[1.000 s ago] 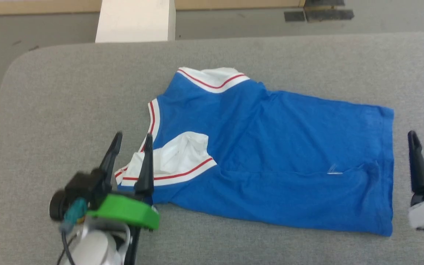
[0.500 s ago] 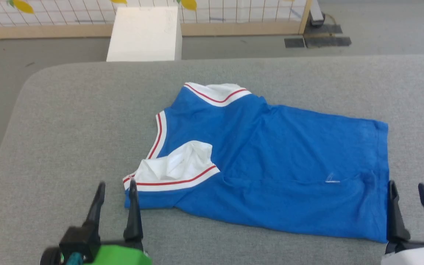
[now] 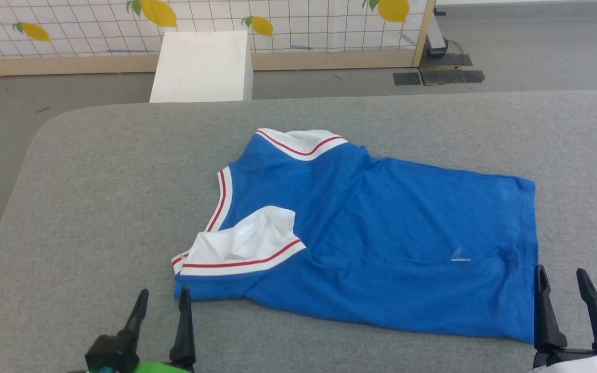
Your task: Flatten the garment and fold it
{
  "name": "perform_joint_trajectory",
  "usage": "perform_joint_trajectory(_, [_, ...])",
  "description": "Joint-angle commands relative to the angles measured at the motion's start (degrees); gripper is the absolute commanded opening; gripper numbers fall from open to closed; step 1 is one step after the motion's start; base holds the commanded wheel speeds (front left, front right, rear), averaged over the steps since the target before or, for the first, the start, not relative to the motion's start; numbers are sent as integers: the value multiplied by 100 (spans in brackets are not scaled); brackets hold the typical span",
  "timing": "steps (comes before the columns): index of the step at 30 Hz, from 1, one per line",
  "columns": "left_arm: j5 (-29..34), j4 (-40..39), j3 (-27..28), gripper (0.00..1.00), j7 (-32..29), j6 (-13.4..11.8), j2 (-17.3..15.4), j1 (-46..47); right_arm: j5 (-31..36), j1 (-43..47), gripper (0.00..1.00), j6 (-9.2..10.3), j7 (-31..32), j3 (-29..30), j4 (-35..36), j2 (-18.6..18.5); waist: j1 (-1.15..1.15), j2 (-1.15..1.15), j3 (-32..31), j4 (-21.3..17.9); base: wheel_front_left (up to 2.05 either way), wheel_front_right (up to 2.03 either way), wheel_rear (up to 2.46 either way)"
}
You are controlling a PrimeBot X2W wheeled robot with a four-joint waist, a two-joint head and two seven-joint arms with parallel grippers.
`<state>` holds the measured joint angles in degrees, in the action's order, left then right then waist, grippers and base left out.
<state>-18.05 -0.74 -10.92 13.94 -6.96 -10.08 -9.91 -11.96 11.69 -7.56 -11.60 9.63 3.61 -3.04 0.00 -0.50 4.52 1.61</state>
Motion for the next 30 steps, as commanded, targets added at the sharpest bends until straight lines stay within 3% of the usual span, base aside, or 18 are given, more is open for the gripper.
perform_joint_trajectory(1, [81, 17, 26, 100, -83, 55, -108, 173, 36, 60, 100, 8, 15, -18, 30, 15, 0, 50, 26, -4, 0, 0, 0])
perform_joint_trajectory(6, [96, 186, -24, 100, -800, 214, -441, 582, 35, 8, 100, 8, 36, -40, -58, 15, 0, 50, 106, -27, 0, 0, 0])
perform_joint_trajectory(13, [-220, 542, -46, 100, -1991, 350, -597, 1102, 55, -89, 100, 8, 89, -96, -115, 15, 0, 50, 235, -124, 0, 0, 0])
perform_joint_trajectory(17, [-356, 763, -94, 100, -2651, 339, -631, 1333, 63, -153, 100, 8, 117, -95, -138, 16, 0, 50, 355, -219, 0, 0, 0])
perform_joint_trajectory(29, [-711, 1470, -61, 100, -3873, 119, -580, 1723, 53, -286, 100, 8, 128, -57, -161, 16, 0, 50, 609, -392, 0, 0, 0])
perform_joint_trajectory(30, [-777, 1519, -64, 65, -4017, 103, -548, 1726, 66, -297, 100, 8, 142, -63, -160, 16, 0, 50, 622, -398, 0, 0, 0])
